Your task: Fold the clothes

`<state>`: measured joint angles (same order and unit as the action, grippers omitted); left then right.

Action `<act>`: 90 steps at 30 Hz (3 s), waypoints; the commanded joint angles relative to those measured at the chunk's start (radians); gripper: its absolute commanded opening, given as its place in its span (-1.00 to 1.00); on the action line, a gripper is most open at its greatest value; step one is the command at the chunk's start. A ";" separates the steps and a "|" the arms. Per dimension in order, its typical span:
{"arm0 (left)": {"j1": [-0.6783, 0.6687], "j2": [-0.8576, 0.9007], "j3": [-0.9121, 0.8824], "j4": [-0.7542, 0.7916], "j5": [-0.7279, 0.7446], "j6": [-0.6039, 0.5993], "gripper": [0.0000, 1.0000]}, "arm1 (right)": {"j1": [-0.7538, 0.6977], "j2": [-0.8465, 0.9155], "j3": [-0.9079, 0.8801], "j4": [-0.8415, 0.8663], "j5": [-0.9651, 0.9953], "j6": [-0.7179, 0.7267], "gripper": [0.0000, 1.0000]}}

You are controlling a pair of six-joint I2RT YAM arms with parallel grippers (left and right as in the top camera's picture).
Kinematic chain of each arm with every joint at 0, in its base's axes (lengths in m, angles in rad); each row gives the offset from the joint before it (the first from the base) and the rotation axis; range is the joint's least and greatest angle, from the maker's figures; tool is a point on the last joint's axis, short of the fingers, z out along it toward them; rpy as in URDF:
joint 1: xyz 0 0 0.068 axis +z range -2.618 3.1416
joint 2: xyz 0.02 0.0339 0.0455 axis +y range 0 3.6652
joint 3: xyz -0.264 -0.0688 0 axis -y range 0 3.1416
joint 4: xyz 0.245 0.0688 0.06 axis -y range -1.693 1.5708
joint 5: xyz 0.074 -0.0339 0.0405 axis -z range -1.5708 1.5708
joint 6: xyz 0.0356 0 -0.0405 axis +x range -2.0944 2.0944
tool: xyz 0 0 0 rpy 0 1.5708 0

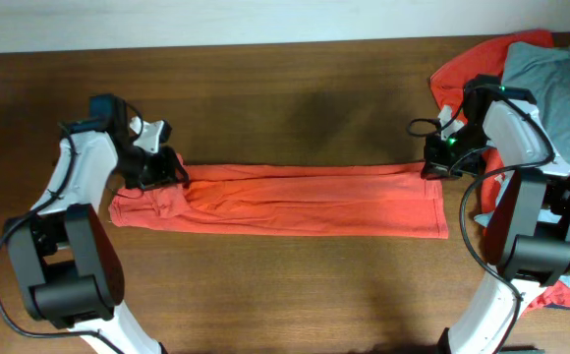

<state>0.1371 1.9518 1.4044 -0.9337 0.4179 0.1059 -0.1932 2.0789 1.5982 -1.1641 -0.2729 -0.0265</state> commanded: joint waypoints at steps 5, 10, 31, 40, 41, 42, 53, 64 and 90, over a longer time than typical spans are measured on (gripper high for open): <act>-0.126 -0.020 -0.242 0.207 -0.072 0.000 -0.10 | -0.003 -0.023 -0.007 0.002 -0.015 -0.003 -0.71; -0.141 -0.020 -0.282 0.286 -0.146 0.000 0.11 | -0.003 -0.023 -0.007 0.001 -0.015 -0.004 -0.71; -0.132 -0.246 -0.129 0.164 -0.251 -0.014 0.68 | -0.072 -0.028 0.090 -0.054 -0.026 0.008 -0.43; -0.133 -0.246 -0.130 0.093 -0.250 -0.014 0.71 | -0.227 -0.028 0.087 -0.213 -0.102 -0.180 0.36; -0.133 -0.246 -0.130 0.095 -0.250 -0.014 0.71 | -0.232 -0.028 0.077 -0.208 -0.102 -0.186 0.38; -0.133 -0.246 -0.130 0.098 -0.250 -0.014 0.71 | -0.236 -0.028 0.066 -0.200 -0.105 -0.200 0.39; -0.132 -0.246 -0.130 0.099 -0.250 -0.014 0.74 | -0.232 -0.023 -0.135 -0.054 -0.203 -0.328 0.60; -0.133 -0.246 -0.130 0.097 -0.250 -0.014 0.85 | -0.204 -0.023 -0.265 0.055 -0.307 -0.328 0.56; -0.133 -0.246 -0.130 0.086 -0.250 -0.014 0.93 | -0.173 -0.023 -0.270 0.227 -0.220 0.070 -0.08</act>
<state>0.0002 1.7103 1.2690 -0.8459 0.1741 0.0925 -0.3405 2.0636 1.3350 -0.9485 -0.5373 -0.0319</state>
